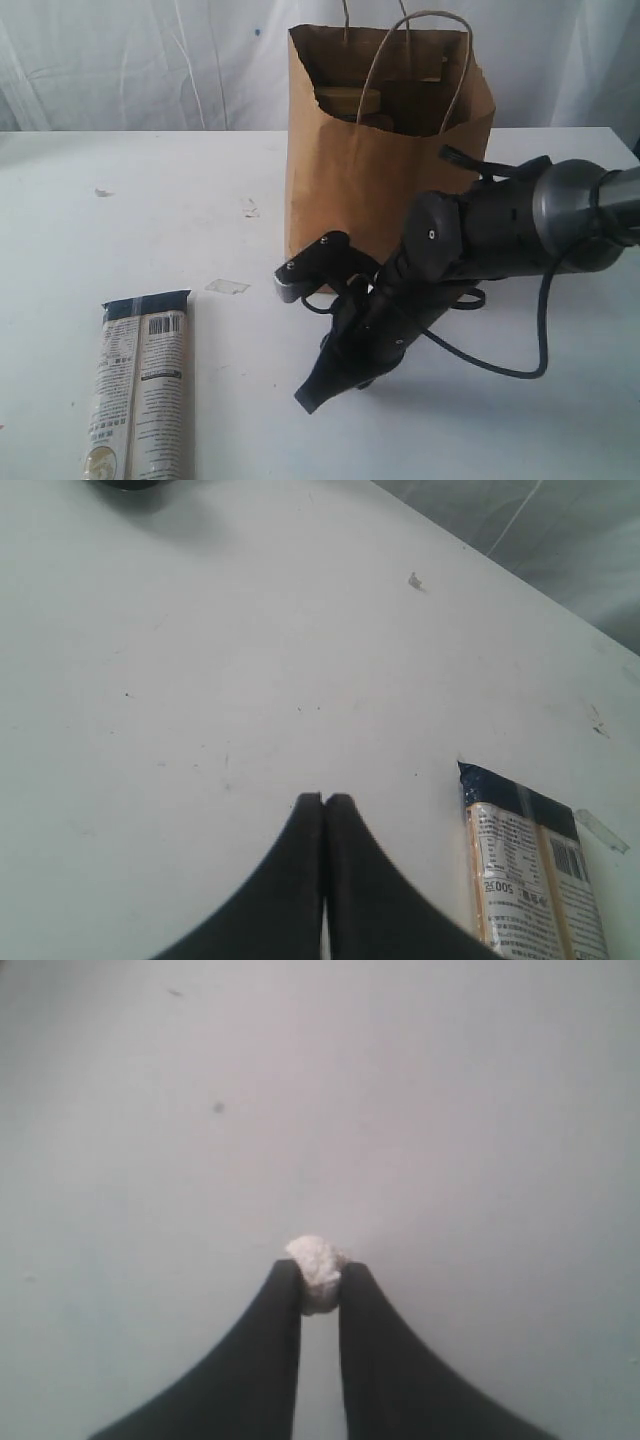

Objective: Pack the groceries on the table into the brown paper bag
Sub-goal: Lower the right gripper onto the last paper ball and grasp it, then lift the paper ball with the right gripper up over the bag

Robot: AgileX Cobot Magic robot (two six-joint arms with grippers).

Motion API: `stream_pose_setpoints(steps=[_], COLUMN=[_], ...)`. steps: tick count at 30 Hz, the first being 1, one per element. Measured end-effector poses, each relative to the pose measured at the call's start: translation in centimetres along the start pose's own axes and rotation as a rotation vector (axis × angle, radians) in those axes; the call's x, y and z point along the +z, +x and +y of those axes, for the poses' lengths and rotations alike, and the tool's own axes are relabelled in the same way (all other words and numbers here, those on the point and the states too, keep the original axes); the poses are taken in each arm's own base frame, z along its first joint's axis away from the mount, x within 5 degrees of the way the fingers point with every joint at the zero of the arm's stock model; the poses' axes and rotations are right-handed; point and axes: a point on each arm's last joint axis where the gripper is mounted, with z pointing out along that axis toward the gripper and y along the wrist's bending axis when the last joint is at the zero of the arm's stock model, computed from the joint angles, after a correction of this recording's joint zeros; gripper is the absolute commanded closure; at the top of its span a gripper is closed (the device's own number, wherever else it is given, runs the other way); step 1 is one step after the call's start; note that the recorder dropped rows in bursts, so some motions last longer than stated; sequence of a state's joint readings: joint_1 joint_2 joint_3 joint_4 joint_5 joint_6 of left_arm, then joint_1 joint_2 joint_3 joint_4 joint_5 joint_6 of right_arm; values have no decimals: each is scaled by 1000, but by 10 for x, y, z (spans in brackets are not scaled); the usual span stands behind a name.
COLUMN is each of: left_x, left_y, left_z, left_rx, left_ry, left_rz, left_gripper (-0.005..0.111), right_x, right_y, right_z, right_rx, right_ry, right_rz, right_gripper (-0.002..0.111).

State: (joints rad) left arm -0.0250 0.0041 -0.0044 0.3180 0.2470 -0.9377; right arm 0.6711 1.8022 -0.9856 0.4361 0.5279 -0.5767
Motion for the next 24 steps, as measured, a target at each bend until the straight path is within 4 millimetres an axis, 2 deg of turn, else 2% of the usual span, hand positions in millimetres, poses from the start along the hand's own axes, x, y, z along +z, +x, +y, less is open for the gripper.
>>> stream_pose_setpoints(steps=[3,7,10,15,19,24], left_x=[0,0,0,0,0,0], left_y=[0,0,0,0,0,0], left_z=[0,0,0,0,0,0], left_rx=[0,0,0,0,0,0], left_ry=[0,0,0,0,0,0], left_rz=[0,0,0,0,0,0], left_gripper=[107,107,107,107,107,107], right_x=[-17,-43,-55,-67,-95,-155], right_y=[-7,-3,12,50,68,75], right_z=[15,29,37,48,55,64], right_rx=[-42,-45,-1,105,163,173], right_ry=[-35,-79,-117,-147,-120,-64], right_rz=[-7,8,55,82,-36,-311], right_gripper=[108,108,108,108,108,108])
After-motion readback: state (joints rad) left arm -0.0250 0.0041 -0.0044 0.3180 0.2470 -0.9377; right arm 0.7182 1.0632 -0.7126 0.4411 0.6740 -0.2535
